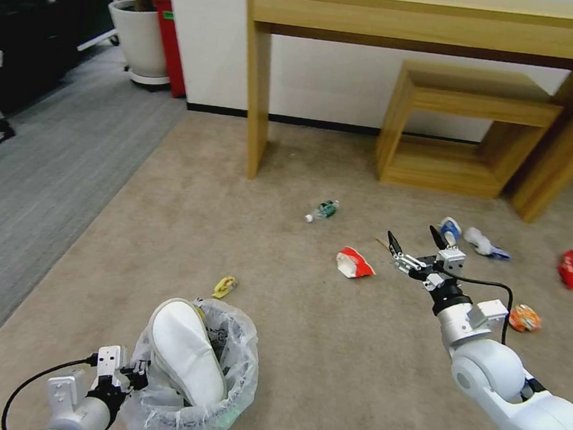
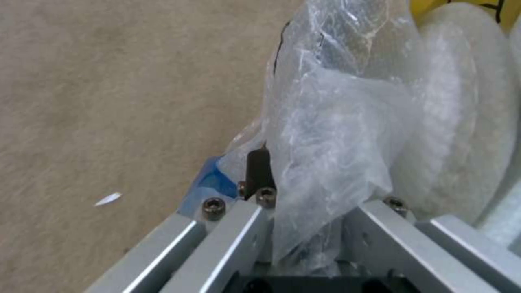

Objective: Pick up the trash bin and place the garbage on the floor into it.

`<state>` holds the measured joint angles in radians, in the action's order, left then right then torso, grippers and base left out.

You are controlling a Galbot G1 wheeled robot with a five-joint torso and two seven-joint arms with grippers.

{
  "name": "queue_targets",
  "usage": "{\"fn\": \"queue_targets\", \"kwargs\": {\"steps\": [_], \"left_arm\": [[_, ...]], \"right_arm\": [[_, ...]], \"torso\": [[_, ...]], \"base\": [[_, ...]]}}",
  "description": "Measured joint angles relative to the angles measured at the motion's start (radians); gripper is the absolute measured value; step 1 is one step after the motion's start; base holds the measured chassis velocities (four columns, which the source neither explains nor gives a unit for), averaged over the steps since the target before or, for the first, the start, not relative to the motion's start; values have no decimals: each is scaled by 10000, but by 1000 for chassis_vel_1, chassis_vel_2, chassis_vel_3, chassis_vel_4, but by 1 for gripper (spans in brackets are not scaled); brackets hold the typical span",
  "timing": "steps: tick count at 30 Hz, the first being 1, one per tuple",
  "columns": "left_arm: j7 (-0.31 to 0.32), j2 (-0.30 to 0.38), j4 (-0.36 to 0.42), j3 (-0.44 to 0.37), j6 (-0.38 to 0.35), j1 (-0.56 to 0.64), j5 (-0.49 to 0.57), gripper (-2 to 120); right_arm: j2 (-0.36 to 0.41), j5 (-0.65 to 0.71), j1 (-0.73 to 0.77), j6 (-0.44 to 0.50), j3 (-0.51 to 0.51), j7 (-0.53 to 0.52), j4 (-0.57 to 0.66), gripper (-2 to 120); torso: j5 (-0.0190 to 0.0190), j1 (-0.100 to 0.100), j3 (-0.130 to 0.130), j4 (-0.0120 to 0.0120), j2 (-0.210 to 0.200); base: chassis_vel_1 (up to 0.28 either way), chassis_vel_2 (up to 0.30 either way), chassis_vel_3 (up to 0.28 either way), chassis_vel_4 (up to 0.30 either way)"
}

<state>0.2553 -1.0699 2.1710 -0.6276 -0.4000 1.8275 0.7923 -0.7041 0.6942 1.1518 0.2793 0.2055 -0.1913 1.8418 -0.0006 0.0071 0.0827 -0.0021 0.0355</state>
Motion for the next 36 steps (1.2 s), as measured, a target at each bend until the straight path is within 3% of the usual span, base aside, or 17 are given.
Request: {"fn": "queue_targets", "kwargs": {"steps": [36], "left_arm": [[51,108,-322,-13,74,-240,56,1]], "right_arm": [[-313,-194,-119,120,-54,-13,-229,100]], "torso": [[-1,0,0,-3,0]], "base": [[55,53,55,60]]}}
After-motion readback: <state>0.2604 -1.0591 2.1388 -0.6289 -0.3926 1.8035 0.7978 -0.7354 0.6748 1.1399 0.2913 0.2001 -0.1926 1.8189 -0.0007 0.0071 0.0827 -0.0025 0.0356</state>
